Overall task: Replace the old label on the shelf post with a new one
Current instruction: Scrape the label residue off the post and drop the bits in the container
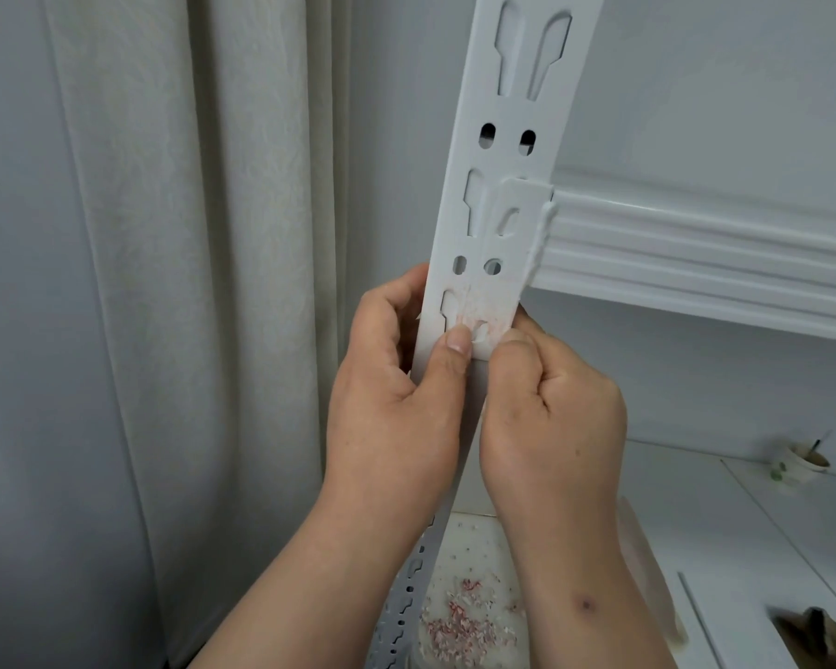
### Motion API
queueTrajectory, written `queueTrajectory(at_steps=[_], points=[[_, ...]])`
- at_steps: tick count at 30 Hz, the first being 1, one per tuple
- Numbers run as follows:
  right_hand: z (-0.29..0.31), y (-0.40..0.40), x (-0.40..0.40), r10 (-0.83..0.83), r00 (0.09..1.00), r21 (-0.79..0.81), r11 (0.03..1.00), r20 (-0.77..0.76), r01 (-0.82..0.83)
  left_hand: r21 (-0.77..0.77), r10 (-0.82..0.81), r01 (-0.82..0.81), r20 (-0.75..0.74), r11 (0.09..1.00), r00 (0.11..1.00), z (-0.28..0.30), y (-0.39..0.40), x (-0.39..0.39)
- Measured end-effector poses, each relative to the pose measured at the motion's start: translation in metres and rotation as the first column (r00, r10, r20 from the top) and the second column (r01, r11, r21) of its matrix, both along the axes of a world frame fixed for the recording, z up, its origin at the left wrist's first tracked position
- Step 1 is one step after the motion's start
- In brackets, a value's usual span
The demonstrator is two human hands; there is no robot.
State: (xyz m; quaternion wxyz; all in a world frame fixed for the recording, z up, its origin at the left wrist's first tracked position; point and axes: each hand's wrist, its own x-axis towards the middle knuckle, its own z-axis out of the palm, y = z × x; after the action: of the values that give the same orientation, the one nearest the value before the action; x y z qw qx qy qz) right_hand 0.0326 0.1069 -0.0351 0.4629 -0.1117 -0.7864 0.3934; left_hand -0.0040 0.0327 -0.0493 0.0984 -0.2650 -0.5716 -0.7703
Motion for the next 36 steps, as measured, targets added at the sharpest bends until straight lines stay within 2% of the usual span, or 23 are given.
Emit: queueTrajectory(at_steps=[4,10,15,17,20,23,28,32,34,36], points=[[0.000,-0.003,0.000,0.012,1.000,-0.014,1.000,-0.018,-0.012,0.004,-0.012,0.012,0.003,1.000,1.000,0.000,0.000,0.000],[-0.001,-0.002,-0.002,-0.089,0.996,0.111,0.990,0.005,0.088,0.008,-0.003,0.003,-0.008,1.000,1.000,-0.001,0.001,-0.001],[-0.002,-0.001,-0.002,-0.082,0.996,0.096,0.992,0.030,0.079,0.009,0.002,-0.002,-0.010,1.000,1.000,-0.001,0.001,-0.001],[0.000,-0.001,0.002,-0.022,0.999,0.034,0.999,0.024,0.022,0.001,0.004,-0.004,-0.009,1.000,1.000,0.000,0.000,-0.001],[-0.002,-0.002,0.008,0.072,0.996,-0.165,0.983,-0.052,-0.080,-0.001,0.008,-0.008,-0.002,1.000,1.000,0.000,-0.001,-0.001],[-0.011,-0.004,0.010,0.033,0.992,-0.280,0.958,-0.125,-0.067,-0.005,0.003,-0.003,0.009,1.000,1.000,0.000,-0.001,-0.002],[-0.021,0.000,0.009,-0.049,0.988,-0.265,0.964,-0.145,0.009,-0.004,0.017,-0.017,0.013,1.000,1.000,-0.001,-0.001,-0.001],[-0.028,0.005,0.006,-0.025,0.995,-0.279,0.960,-0.097,-0.003,0.022,0.052,-0.052,-0.013,0.998,0.999,-0.007,0.003,0.005],[-0.032,0.007,0.006,0.003,0.997,-0.285,0.958,-0.071,-0.024,0.017,0.138,-0.138,-0.017,0.990,0.990,-0.019,0.009,0.013],[-0.037,0.009,0.007,0.032,0.998,-0.306,0.951,-0.053,-0.047,-0.044,0.307,-0.308,-0.025,0.950,0.951,-0.035,0.014,0.023]])
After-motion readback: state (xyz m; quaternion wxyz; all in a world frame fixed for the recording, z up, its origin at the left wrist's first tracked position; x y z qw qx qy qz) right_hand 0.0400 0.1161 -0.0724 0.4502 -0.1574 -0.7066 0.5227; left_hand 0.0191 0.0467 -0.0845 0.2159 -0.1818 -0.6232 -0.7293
